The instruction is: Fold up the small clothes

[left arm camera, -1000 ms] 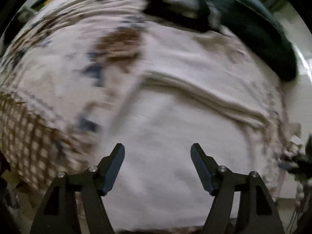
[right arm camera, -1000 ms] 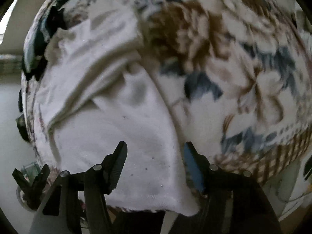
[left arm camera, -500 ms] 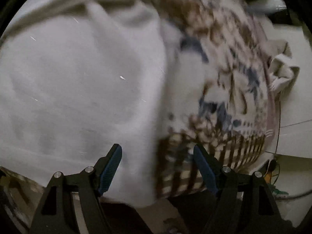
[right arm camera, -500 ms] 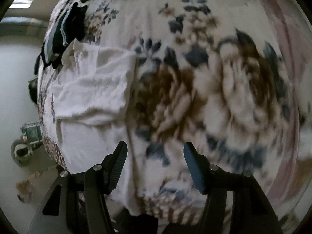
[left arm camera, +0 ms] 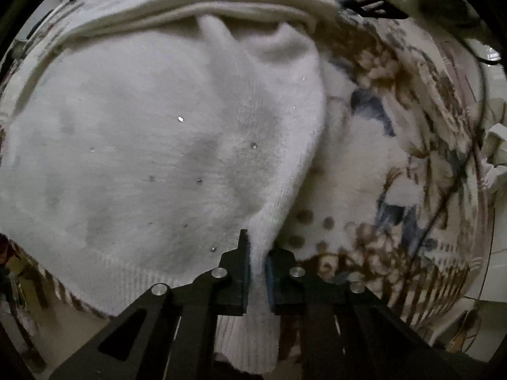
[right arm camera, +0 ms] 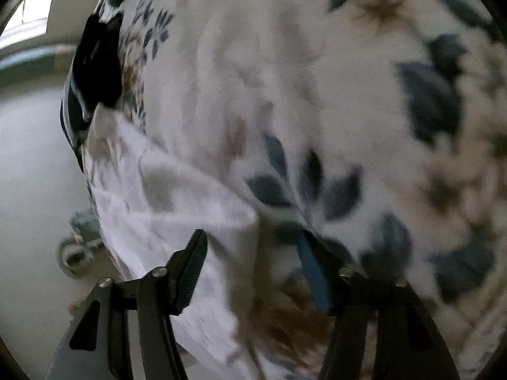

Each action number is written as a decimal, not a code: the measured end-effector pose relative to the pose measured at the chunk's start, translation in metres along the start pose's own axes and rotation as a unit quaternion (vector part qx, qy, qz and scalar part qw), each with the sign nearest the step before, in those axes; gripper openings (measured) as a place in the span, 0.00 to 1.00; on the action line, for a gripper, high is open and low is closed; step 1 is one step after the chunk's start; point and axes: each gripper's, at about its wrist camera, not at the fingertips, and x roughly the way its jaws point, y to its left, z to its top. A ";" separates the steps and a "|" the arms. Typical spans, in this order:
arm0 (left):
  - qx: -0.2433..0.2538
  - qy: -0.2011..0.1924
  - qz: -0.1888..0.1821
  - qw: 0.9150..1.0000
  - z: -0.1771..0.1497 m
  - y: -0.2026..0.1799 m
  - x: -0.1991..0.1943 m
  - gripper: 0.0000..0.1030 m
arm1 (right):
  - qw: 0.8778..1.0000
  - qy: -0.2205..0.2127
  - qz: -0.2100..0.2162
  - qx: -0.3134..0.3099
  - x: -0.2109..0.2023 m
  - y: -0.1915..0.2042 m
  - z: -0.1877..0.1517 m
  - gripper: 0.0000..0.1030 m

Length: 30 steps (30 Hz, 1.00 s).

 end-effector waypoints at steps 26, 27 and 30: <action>-0.228 -0.081 -0.094 0.966 0.026 0.247 -0.087 0.05 | 0.976 -0.040 -0.088 -0.197 0.054 0.349 -0.024 0.08; -0.242 -0.081 -0.101 0.962 0.027 0.268 -0.081 0.05 | 0.974 -0.037 -0.098 -0.202 0.075 0.367 -0.025 0.08; -0.270 -0.074 -0.127 0.951 0.028 0.313 -0.067 0.05 | 0.970 -0.036 -0.115 -0.211 0.125 0.407 -0.024 0.08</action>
